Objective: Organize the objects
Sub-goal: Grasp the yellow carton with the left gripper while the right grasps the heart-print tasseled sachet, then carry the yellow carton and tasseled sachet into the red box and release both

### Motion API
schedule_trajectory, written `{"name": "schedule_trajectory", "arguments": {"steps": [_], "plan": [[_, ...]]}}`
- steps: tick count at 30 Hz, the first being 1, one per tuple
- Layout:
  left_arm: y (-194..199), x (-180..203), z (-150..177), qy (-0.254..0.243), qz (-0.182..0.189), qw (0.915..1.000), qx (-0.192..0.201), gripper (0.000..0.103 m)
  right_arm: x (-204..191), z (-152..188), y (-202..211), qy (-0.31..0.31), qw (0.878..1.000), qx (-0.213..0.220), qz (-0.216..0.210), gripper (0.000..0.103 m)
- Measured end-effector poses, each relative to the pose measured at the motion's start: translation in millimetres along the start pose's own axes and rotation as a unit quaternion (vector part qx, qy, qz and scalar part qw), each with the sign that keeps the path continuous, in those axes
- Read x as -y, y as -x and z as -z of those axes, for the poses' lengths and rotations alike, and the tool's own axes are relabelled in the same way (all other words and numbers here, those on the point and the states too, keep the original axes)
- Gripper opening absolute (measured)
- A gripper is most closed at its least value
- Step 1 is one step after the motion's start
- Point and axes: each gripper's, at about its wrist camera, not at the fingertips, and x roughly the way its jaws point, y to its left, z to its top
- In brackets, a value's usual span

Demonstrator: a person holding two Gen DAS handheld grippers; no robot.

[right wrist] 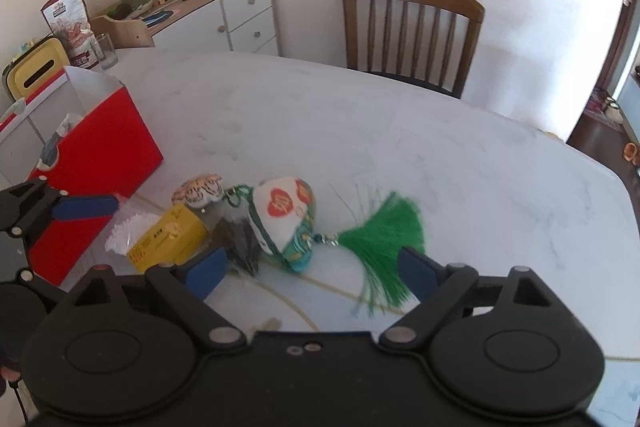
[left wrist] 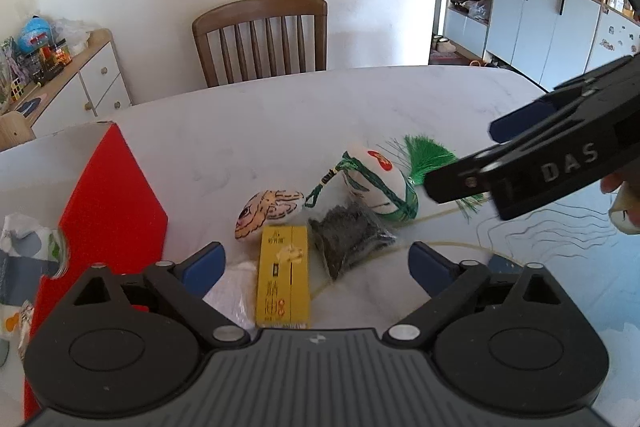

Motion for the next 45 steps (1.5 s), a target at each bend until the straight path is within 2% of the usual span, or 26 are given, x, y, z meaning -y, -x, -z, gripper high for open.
{"name": "schedule_trajectory", "arguments": {"steps": [5,11,15,17,19,25,27,31,45], "plan": [[-13.7,1.9,-3.7,-0.002,-0.004,0.9999,-0.013,0.080,-5.4,-12.1,-15.5,0.008,1.000,-0.005,-0.011,0.082],[-30.7,0.0,-3.6,0.007,-0.012,0.9992,-0.037,0.067,-13.6,-18.4,-35.1,0.019,0.999,-0.019,-0.021,0.076],[-36.9,-2.8,-3.2,0.012,-0.013,0.9990,-0.042,0.066,-16.8,-20.5,-46.1,0.015,0.999,-0.027,-0.025,0.073],[-38.6,-3.4,-2.2,0.015,-0.015,0.9988,-0.044,0.058,-17.9,-21.3,-50.1,0.016,0.999,-0.028,-0.025,0.071],[-39.6,-3.2,-2.8,0.016,-0.018,0.9987,-0.045,0.054,-19.2,-22.2,-54.1,0.012,0.999,-0.029,-0.024,0.070],[-37.1,-2.7,-0.2,0.018,-0.027,0.9986,-0.043,0.042,-16.7,-21.9,-59.5,-0.002,0.999,-0.031,-0.023,0.053],[-35.7,-3.5,0.6,0.020,-0.029,0.9985,-0.042,0.039,-15.9,-20.7,-58.4,-0.003,0.999,-0.028,-0.022,0.043],[-32.8,-5.2,0.5,0.024,-0.031,0.9985,-0.038,0.031,-12.7,-18.5,-53.0,-0.015,1.000,-0.020,-0.018,0.039],[-3.1,-3.3,-4.2,0.045,0.006,0.9986,-0.029,0.029,3.2,-3.9,0.2,-0.055,0.998,0.014,-0.031,0.037]]}}
